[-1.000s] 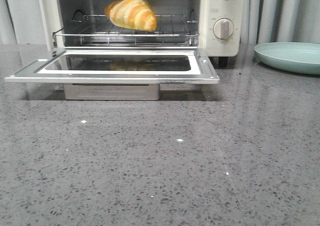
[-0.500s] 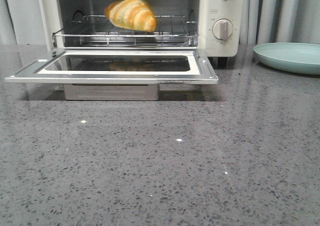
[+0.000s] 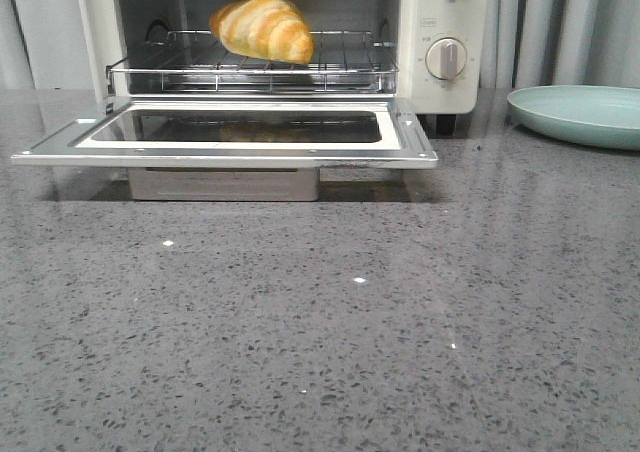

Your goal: Put bread in oven

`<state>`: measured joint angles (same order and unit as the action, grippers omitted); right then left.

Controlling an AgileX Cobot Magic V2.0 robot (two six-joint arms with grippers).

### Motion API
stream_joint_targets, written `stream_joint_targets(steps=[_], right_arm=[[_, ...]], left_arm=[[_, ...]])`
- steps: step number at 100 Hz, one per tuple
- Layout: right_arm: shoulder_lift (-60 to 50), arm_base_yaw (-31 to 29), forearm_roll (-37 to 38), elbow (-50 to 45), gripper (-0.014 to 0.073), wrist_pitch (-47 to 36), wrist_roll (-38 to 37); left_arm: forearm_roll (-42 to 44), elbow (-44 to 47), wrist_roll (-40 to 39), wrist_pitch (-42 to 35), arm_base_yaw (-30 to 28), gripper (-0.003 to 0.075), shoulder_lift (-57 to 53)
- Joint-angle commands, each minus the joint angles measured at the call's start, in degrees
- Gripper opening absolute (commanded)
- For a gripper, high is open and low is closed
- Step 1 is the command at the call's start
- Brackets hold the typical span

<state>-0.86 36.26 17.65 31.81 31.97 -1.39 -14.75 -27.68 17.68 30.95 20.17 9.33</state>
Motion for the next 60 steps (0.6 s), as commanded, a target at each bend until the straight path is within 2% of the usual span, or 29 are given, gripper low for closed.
stream_joint_targets(steps=[1, 6, 16, 28, 36, 45, 60], right_arm=[[0.8, -0.31, 0.7, 1.29, -0.0048, -4.03, -0.18], [0.8, -0.31, 0.7, 1.29, -0.0048, -4.03, -0.18], [0.8, -0.31, 0.7, 1.29, -0.0048, -4.03, -0.18], [0.8, -0.31, 0.7, 1.29, -0.0048, -4.03, -0.18], [0.8, -0.31, 0.7, 1.29, -0.0048, -4.03, -0.18], [0.8, -0.31, 0.7, 1.29, -0.0048, -4.03, -0.18], [0.8, -0.31, 0.7, 1.29, -0.0048, -3.9, -0.18]], left_arm=[[-1.28, -0.45, -0.7, -4.7, -0.18, -0.0021, 0.43], [-1.0, 0.69, -0.7, -5.26, -0.18, -0.0022, -0.37], [-0.74, 4.59, -0.24, -12.57, -1.7, -0.0021, -3.2], [0.61, 12.64, 0.17, -25.54, -6.24, -0.0021, -7.24], [0.87, 19.18, 0.06, -31.36, -9.66, -0.0021, -9.99], [0.87, 24.33, -3.83, -31.28, -13.46, -0.0021, -11.03], [0.96, 29.02, -6.39, -24.3, -17.97, -0.0021, -10.97]])
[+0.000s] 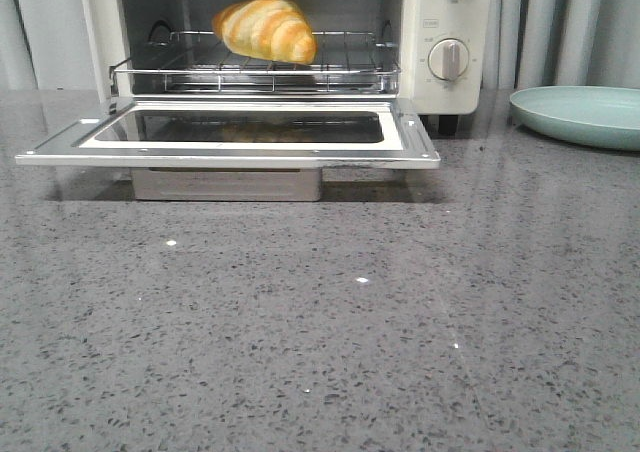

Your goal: Put bread in oven

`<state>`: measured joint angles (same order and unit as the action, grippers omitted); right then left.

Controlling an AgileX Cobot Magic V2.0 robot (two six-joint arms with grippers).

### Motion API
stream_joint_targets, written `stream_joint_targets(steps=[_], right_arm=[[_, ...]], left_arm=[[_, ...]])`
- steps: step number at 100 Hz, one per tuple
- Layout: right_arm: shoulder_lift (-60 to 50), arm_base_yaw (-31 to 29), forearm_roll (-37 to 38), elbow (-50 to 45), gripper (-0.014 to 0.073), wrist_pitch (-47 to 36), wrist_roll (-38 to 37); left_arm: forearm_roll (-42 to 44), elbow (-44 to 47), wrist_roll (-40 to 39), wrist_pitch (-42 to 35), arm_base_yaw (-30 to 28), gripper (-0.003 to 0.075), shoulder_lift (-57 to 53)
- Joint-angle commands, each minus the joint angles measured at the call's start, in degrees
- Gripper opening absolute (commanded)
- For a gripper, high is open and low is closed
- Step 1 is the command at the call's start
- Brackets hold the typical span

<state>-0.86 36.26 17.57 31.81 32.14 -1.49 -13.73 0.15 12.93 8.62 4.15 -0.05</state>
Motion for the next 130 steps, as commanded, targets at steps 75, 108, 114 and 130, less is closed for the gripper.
stream_joint_targets(steps=[75, 108, 114, 130], right_arm=[[0.8, -0.31, 0.78, 1.29, -0.0048, -4.08, -0.08], [0.8, -2.54, 6.68, -4.26, -0.0048, -4.26, -2.01], [0.93, -6.45, 4.25, -7.68, -0.0048, -6.02, -6.24], [1.02, -21.58, -2.19, -21.22, -0.0048, -15.31, -9.32]], left_arm=[[1.38, 1.19, -1.65, 6.34, -2.79, -0.0021, -1.59], [1.38, 1.19, -1.65, 6.34, -2.79, -0.0021, -1.59], [1.38, 1.19, -1.65, 6.34, -2.79, -0.0021, -1.59], [1.38, 1.19, -1.65, 6.34, -2.79, -0.0021, -1.59]])
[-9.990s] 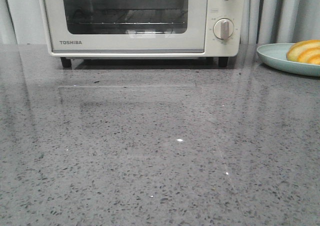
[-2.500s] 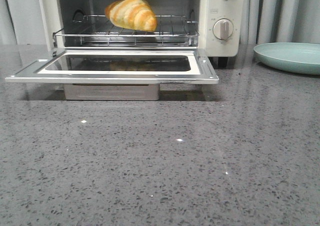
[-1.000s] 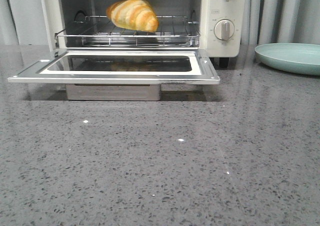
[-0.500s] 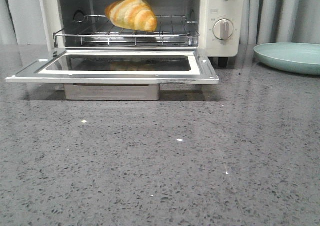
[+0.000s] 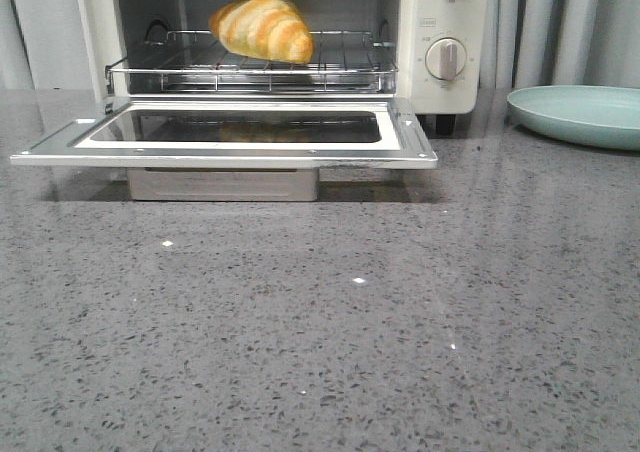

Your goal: Put bread in oven

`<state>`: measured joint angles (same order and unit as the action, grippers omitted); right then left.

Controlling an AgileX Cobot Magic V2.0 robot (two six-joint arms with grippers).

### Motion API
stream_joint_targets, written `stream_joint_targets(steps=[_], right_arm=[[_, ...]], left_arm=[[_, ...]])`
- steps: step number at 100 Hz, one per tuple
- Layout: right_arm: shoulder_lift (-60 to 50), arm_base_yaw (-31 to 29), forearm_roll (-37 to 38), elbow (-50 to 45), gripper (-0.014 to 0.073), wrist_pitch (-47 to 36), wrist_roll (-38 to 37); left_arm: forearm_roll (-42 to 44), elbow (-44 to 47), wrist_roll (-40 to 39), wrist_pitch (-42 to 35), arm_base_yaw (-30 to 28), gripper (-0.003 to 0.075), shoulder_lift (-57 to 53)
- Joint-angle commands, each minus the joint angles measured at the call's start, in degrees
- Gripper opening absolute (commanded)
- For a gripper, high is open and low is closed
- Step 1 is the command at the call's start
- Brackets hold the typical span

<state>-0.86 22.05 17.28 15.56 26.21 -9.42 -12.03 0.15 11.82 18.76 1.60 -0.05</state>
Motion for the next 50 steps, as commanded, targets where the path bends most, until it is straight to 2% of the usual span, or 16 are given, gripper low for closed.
stream_joint_targets(steps=[1, 10, 17, 22, 38, 50], right_arm=[[1.02, -8.08, -2.28, -6.26, -0.0048, -10.83, -1.39], [1.02, -16.38, -7.53, -13.66, -0.0048, -20.15, -1.39], [0.65, -20.3, -8.05, -17.78, -0.0048, -23.23, -1.39], [0.12, -21.79, -8.05, -17.37, -0.0048, -17.77, -1.39], [-0.71, -22.89, -8.05, -17.64, -0.0048, -9.1, -1.39], [-0.71, -22.89, -8.05, -17.64, -0.0048, -8.06, -1.27]], left_arm=[[-0.32, 1.19, -0.54, -3.81, -0.24, -0.0021, -1.59], [-0.32, 1.19, -0.54, -3.81, -0.24, -0.0021, -1.59], [-0.32, 1.19, -0.54, -3.81, -0.24, -0.0021, -1.59], [-0.32, 1.19, -0.54, -3.81, -0.24, -0.0021, -1.59], [-0.32, 1.19, -0.54, -3.81, -0.24, -0.0021, -1.59], [-0.32, 1.19, -0.54, -3.81, -0.24, -0.0021, -1.59]])
